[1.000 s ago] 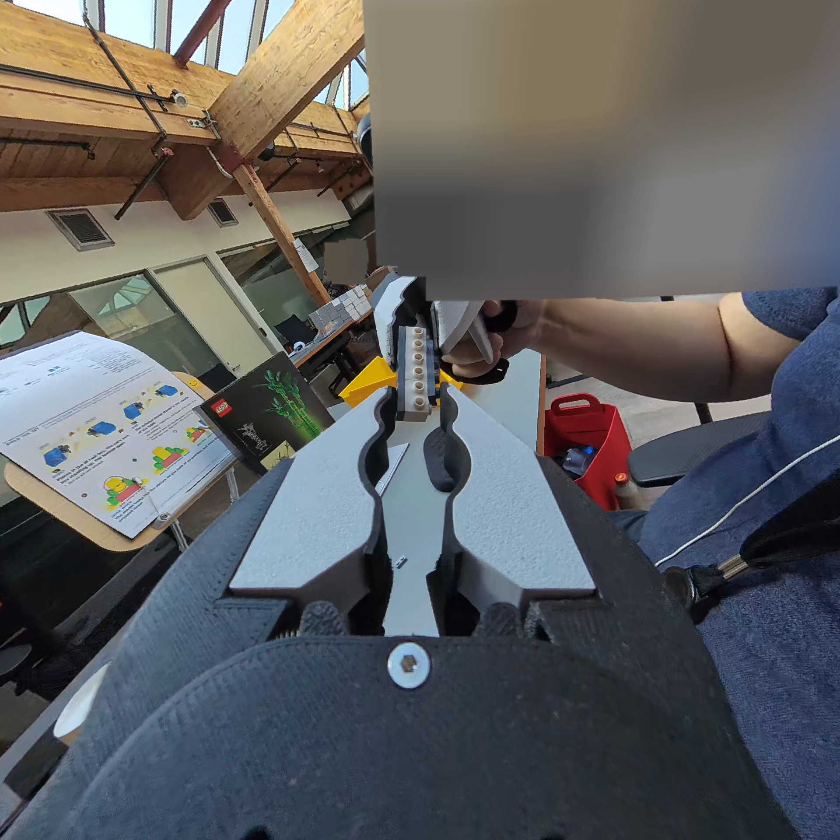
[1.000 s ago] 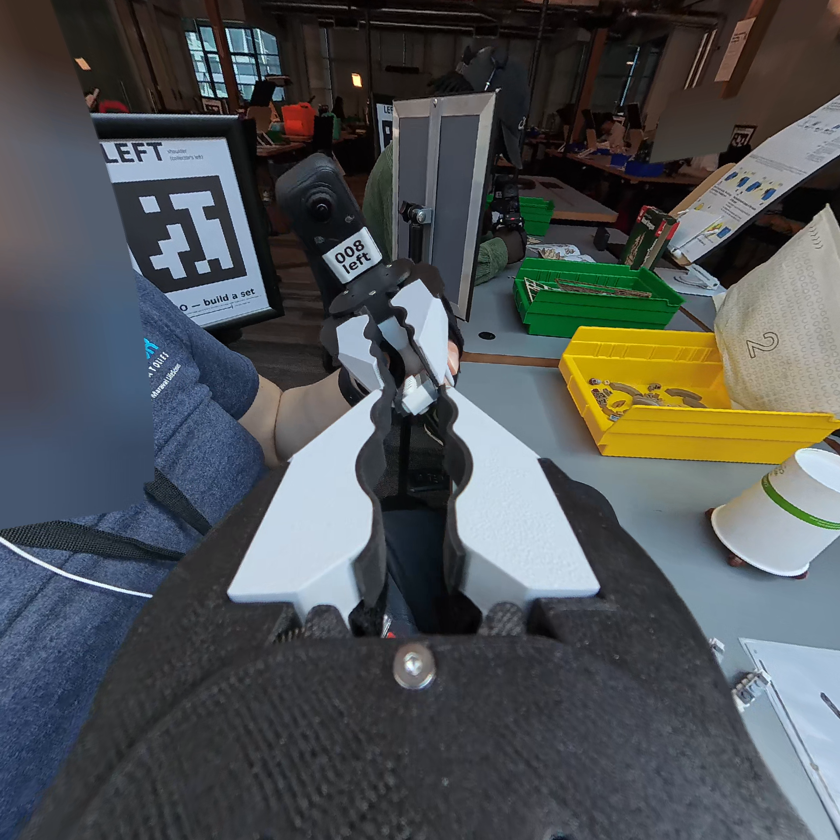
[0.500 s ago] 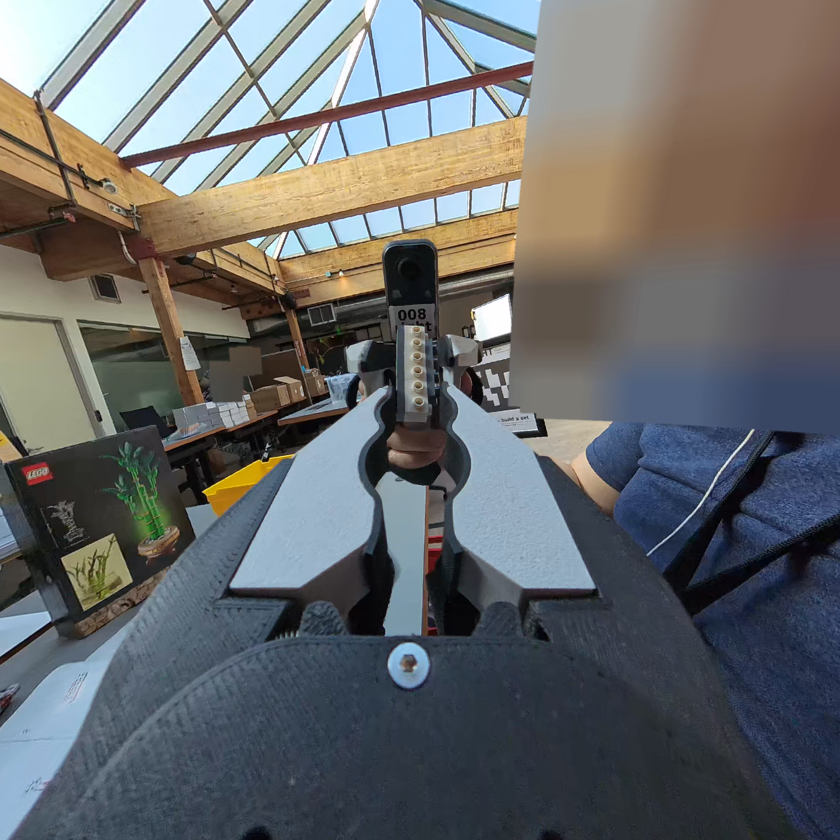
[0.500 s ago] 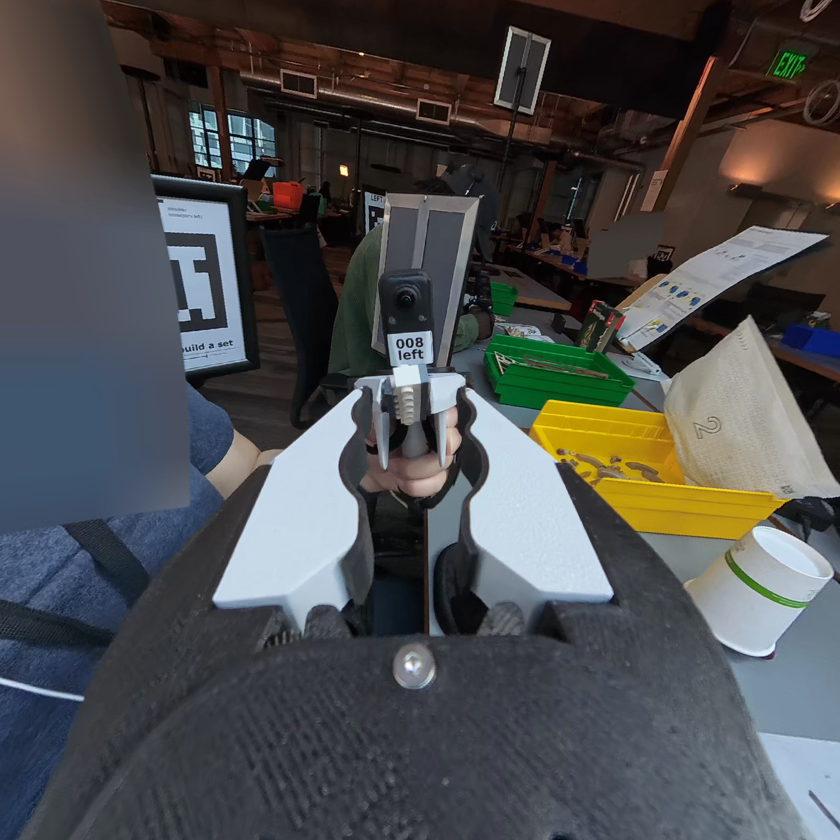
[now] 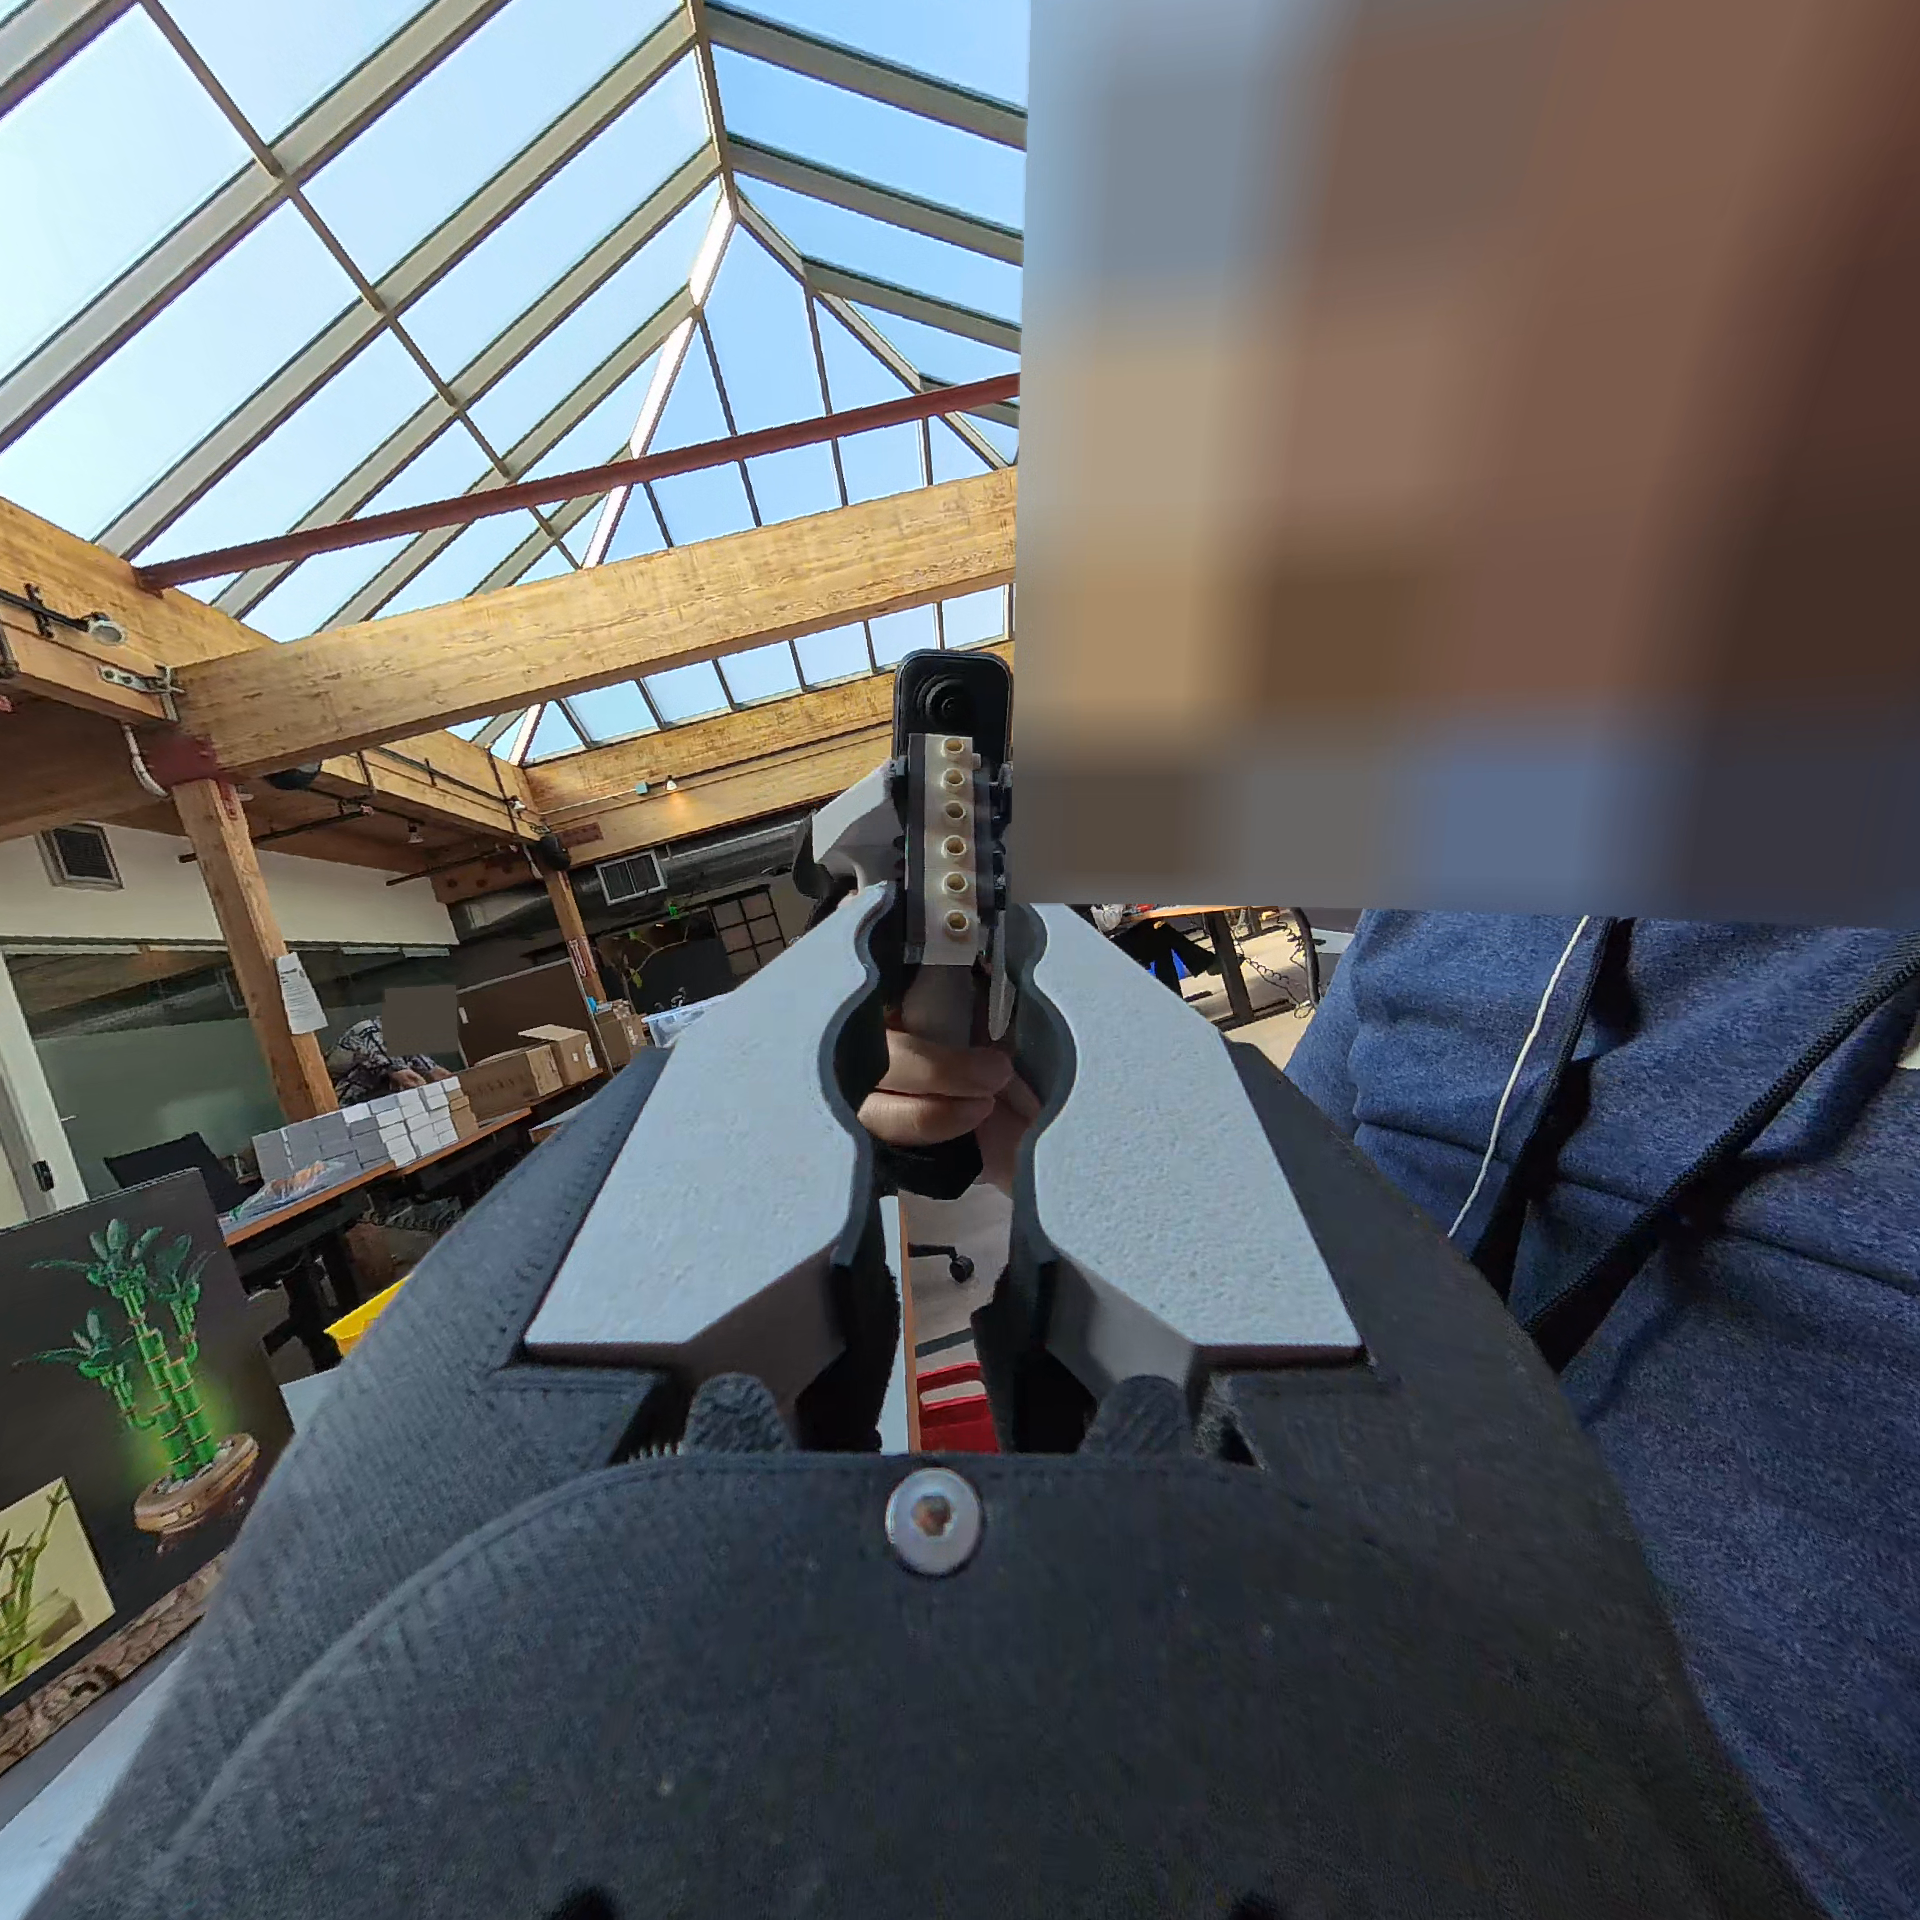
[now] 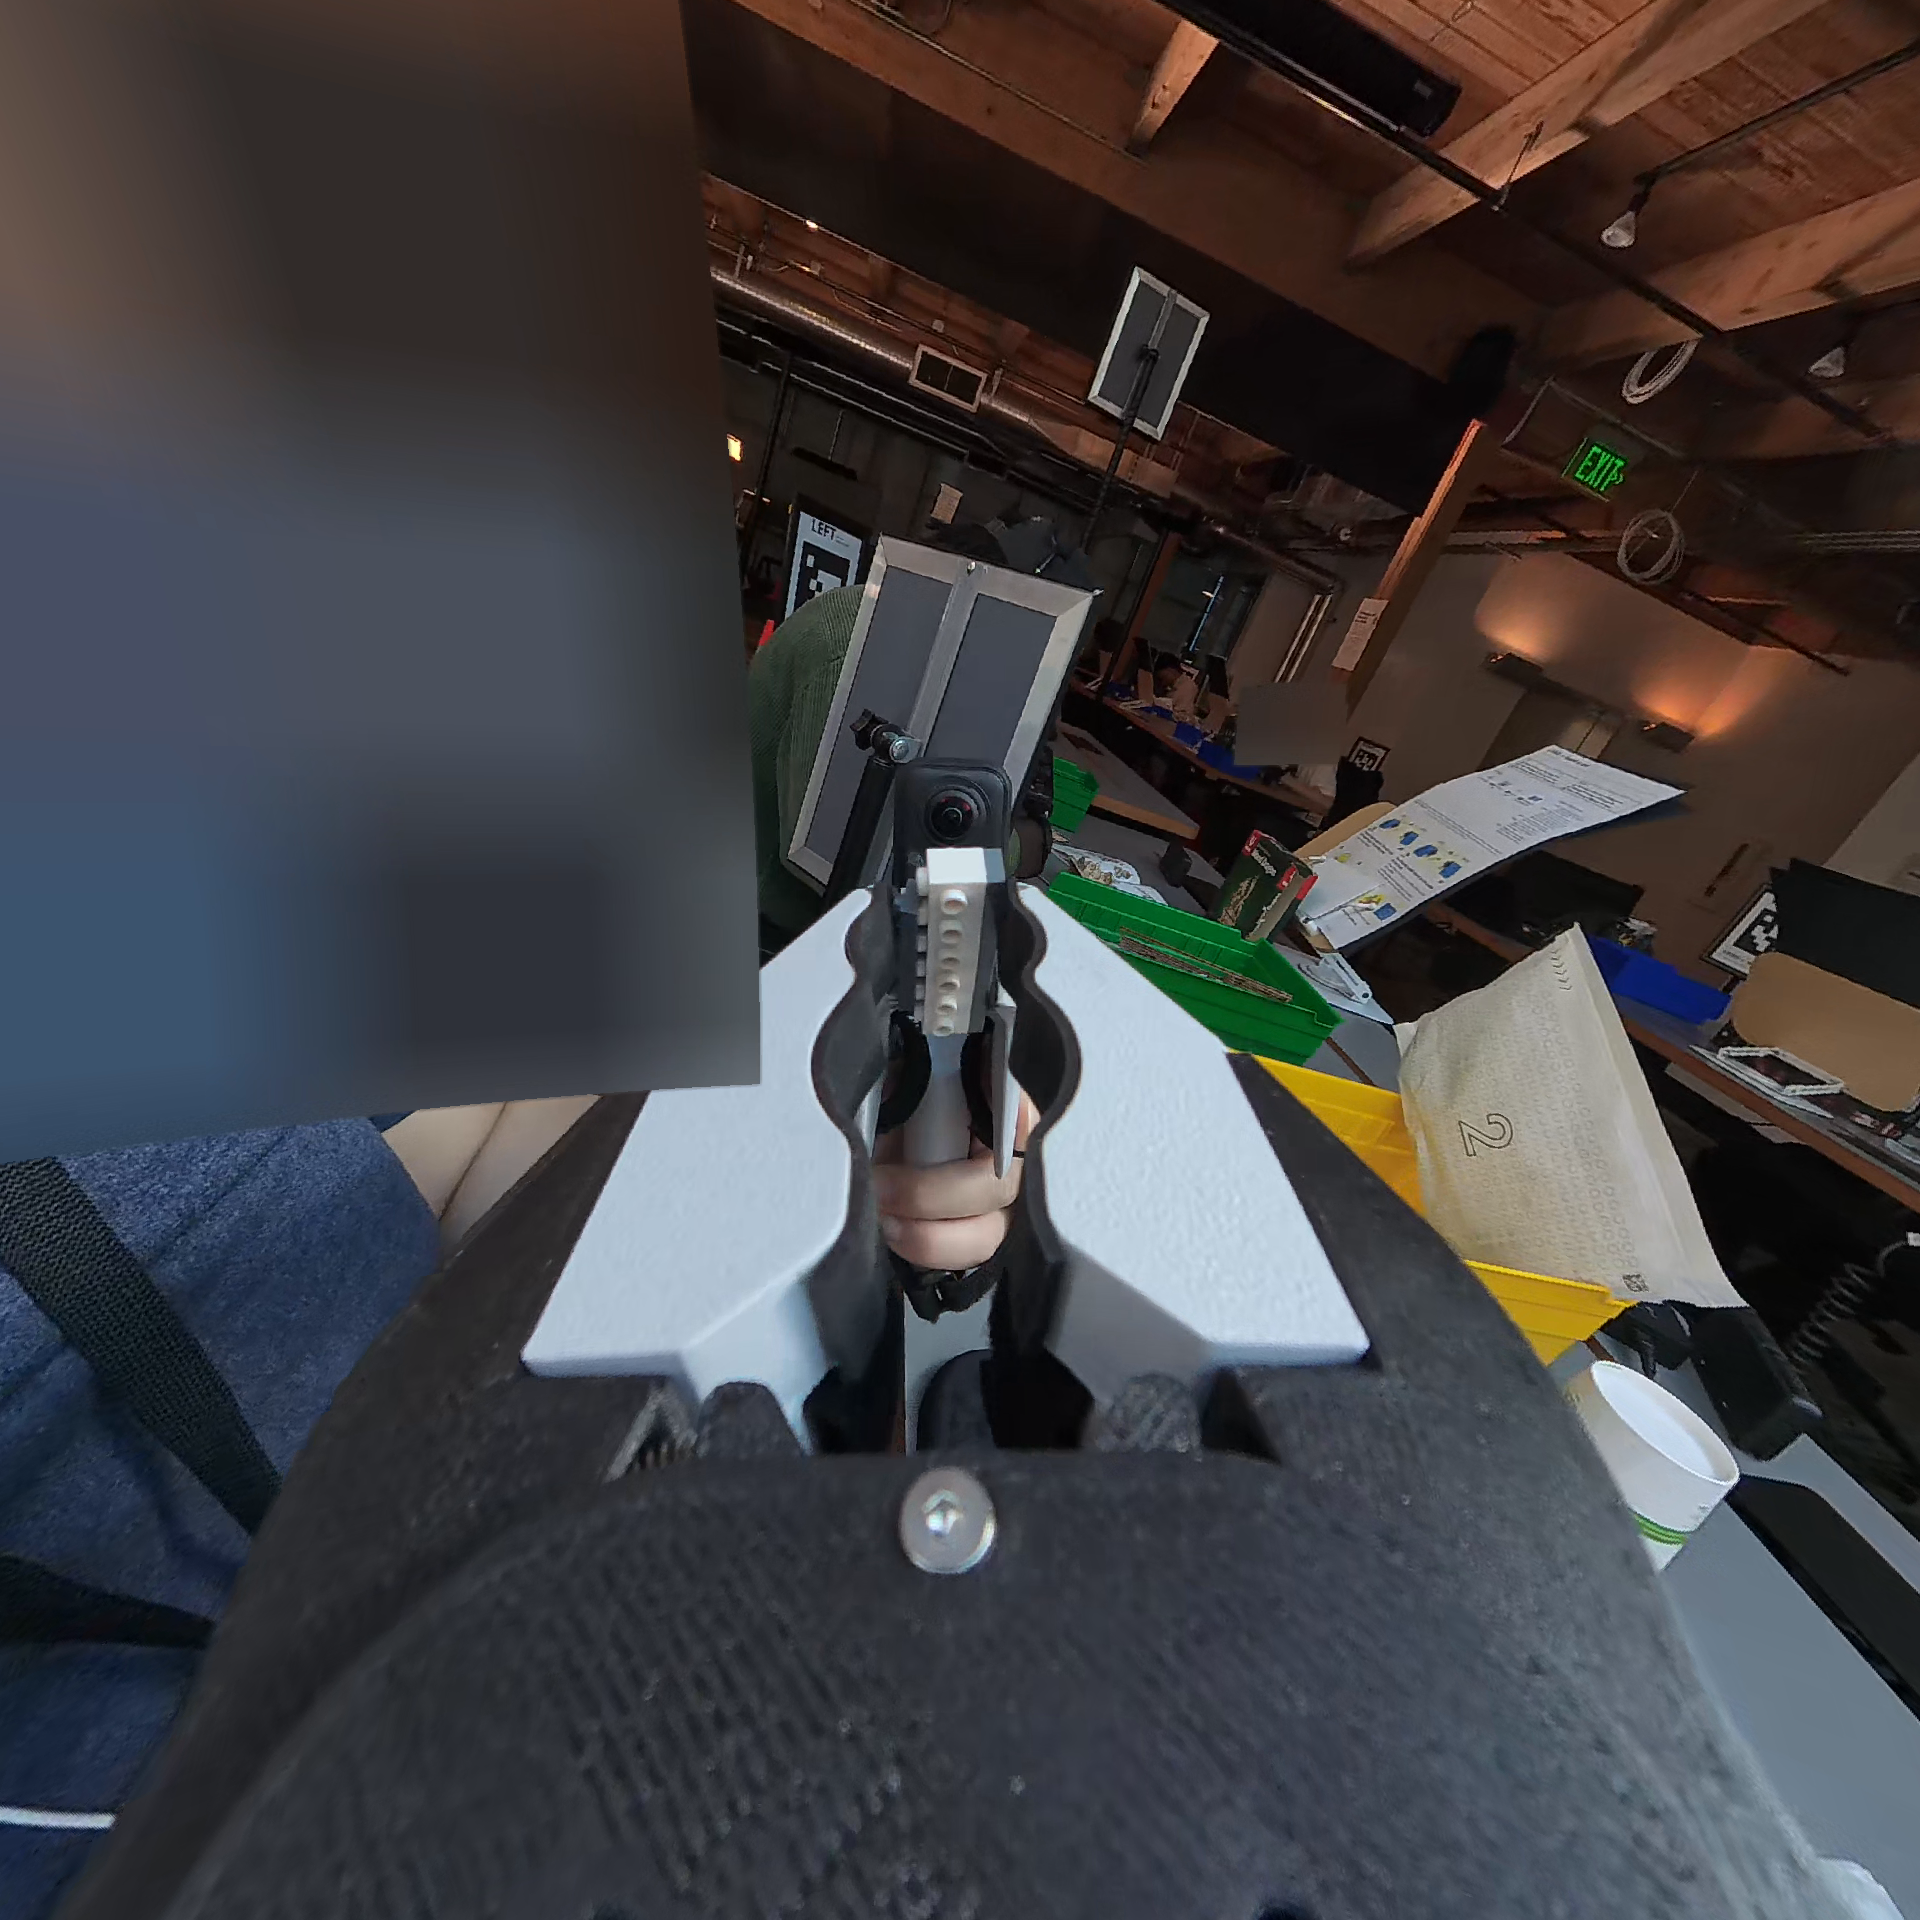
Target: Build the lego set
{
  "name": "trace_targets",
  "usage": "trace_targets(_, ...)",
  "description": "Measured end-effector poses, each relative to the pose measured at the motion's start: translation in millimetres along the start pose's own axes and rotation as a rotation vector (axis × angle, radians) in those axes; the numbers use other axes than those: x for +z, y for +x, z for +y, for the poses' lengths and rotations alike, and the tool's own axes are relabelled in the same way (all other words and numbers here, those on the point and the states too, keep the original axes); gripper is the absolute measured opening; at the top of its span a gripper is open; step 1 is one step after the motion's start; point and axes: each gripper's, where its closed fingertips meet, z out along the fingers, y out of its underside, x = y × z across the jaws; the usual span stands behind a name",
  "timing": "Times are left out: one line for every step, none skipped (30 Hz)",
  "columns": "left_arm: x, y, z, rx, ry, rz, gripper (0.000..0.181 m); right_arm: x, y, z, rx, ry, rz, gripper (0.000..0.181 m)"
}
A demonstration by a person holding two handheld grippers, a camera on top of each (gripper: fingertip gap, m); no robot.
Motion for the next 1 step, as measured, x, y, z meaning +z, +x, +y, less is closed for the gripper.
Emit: trace_targets(-0.1,0.2,0.3,-0.001,-0.002,0.002,0.016,-0.1,-0.1,0.5,-0.003,-0.004,0.0,0.017)
